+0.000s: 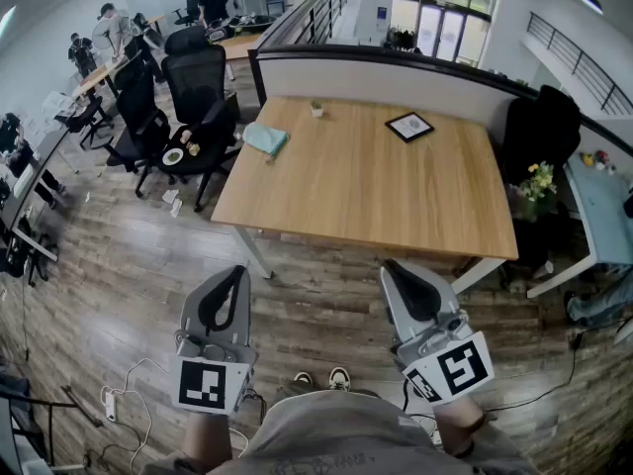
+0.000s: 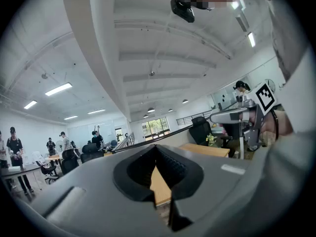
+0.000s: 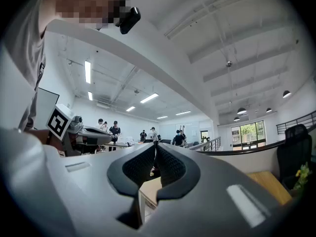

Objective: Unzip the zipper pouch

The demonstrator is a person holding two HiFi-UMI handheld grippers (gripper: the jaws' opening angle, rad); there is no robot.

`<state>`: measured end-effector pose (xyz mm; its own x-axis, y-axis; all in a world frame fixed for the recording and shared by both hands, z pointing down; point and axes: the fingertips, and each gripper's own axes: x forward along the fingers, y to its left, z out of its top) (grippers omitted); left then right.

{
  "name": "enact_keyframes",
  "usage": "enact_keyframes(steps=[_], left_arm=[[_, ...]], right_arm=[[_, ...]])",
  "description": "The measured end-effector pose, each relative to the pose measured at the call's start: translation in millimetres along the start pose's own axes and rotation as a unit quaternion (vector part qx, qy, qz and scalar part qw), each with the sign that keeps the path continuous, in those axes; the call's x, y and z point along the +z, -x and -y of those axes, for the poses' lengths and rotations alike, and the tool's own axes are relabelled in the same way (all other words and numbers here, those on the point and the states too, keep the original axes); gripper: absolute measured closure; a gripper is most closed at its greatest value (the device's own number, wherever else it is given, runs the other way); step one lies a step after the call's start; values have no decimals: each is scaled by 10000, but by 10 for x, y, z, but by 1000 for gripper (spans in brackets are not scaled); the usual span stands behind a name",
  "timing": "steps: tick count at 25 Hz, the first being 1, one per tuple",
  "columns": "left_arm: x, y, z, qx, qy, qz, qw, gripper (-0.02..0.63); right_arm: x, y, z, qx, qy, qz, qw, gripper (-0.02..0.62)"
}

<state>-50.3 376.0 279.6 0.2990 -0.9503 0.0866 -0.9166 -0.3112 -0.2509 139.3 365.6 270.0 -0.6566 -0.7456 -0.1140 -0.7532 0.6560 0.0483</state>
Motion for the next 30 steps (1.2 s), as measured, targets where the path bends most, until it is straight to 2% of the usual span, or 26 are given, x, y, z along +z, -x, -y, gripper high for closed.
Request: enact_keyframes(steps=[6, 10, 13, 17, 18, 20, 21, 30], left_arm=[[35, -32, 22, -39, -66, 119, 9999, 606], [2, -61, 68, -22, 5, 42, 10000, 606], [57, -98, 88, -16, -103, 308, 9995, 606], [72, -155, 90, 21, 69, 425, 9991, 606], [65, -180, 90, 12, 124, 416, 9991, 592], [52, -226, 97, -39, 227, 374, 9990, 437], [52, -240, 98, -53, 267, 368, 9989, 402], [26, -327, 10, 86, 189, 306, 9993, 402]], right_arm=[[-12, -16, 28, 30, -34, 0, 10000, 569], [-69, 2, 78, 49, -51, -20, 10000, 569], [-89, 18, 142, 45, -61, -20, 10000, 569], [-50, -12, 225, -29, -207, 128, 9997, 565], [-43, -25, 241, -34, -254, 148, 9996, 540], [-49, -43, 266, -27, -301, 133, 9995, 440], [-56, -48, 279, -18, -301, 118, 9995, 428], [-117, -191, 368, 152, -291, 95, 9994, 428]])
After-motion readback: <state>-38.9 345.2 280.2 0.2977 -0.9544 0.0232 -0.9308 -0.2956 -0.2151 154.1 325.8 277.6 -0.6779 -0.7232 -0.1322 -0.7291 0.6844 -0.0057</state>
